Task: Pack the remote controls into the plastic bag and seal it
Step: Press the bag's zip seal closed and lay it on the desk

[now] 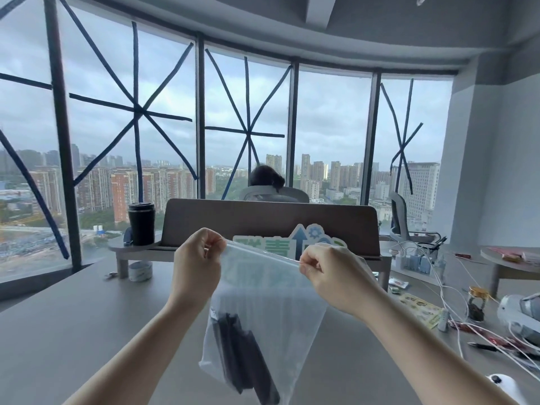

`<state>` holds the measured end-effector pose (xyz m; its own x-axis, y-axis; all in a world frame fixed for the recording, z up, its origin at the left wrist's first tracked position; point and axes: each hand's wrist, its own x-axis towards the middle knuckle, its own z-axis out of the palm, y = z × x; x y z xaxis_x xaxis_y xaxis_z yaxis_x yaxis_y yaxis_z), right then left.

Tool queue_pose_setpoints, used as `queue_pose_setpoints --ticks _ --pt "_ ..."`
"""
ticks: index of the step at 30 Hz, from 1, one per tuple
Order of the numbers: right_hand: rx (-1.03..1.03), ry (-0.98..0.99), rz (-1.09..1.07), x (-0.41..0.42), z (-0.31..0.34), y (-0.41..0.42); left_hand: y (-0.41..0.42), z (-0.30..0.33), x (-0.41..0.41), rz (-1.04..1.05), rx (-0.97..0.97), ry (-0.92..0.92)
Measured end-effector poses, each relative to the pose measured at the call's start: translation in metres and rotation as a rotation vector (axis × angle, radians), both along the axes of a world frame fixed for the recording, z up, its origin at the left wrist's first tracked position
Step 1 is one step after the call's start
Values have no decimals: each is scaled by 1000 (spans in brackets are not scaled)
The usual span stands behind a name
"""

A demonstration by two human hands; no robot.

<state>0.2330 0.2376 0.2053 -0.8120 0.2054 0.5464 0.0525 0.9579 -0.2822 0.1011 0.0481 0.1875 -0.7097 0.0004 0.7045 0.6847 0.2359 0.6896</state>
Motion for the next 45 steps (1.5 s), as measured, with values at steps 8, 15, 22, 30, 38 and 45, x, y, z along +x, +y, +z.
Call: queue_pose_setpoints --ticks 8,15,22,30,38,45 --pt "37 -12 36 -7 2 -19 -40 0 -21 79 45 -37" --pt "106 -61 13 -20 10 -42 -67 -8 -43 45 91 -96" --pt "82 -13 7 -87 6 -64 -87 -26 -93 37 136 -238" --pt "-345 119 140 -244 -9 -92 -124 -34 -212 -22 288 -405" --pt "-510 -59 275 -287 -98 -133 -169 -123 -264 54 414 -555" --pt "-680 -534 410 -242 -151 -140 -188 -199 -224 106 357 -716"
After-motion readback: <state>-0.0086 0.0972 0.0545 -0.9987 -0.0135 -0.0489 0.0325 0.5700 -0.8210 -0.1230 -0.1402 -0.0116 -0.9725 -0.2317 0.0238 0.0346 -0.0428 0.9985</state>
